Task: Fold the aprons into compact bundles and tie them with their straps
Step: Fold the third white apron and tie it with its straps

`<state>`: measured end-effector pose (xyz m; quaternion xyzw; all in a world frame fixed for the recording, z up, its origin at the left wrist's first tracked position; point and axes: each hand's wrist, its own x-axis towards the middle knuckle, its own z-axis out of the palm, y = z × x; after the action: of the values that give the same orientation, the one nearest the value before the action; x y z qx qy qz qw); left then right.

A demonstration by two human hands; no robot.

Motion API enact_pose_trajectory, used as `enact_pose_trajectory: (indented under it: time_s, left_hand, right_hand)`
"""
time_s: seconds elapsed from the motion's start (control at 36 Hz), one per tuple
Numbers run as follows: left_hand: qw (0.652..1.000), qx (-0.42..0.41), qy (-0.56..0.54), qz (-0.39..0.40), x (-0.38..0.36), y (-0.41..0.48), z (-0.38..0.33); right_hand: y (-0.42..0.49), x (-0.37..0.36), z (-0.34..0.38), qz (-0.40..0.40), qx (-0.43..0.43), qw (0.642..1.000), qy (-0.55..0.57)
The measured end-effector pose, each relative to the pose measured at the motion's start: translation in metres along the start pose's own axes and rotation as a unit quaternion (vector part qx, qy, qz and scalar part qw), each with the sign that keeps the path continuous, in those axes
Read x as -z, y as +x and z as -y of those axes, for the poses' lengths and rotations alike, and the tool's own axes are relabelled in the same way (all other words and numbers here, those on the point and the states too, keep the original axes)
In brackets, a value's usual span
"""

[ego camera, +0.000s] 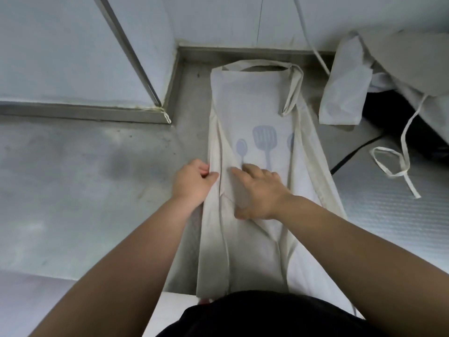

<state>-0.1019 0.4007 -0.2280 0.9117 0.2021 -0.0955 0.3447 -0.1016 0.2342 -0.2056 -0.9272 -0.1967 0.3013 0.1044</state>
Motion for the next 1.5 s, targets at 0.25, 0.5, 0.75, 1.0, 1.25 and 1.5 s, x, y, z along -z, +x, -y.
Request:
enact_pose_trajectory:
  time_s: [0.25,0.5,0.75,1.0,1.25,1.5]
  left_hand:
    - [0.984,0.05,-0.169,-0.01,0.013,0.033,0.012]
    - [0.976,-0.205,0.033,-0.064,0.028,0.043,0.03]
    - [0.939,-0.266,0.207,0.064,0.025,0.036,0.043]
    - [0.947,-0.236,0.195,0.1,0.02,0.036,0.024]
    - [0.955,-0.199,0.134,0.173,-0.004,0.029,-0.025]
    - [0.952,-0.184,0.164,0.183,-0.018,0.033,-0.033]
  right_hand:
    - [0.018,-0.001,-0.002,-0.086,-0.051,0.994,0.039]
    - [0.035,-0.004,0.01,-0.15,-0.076,0.976,0.138]
    - [0.04,-0.002,0.015,-0.174,-0.109,0.97,0.126]
    - [0.019,0.011,0.002,-0.172,-0.116,0.935,0.289]
    - [-0.008,0.028,-0.044,-0.085,-0.356,0.905,0.215]
    - [-0.001,0.027,-0.053,-0.005,-0.334,0.905,0.262]
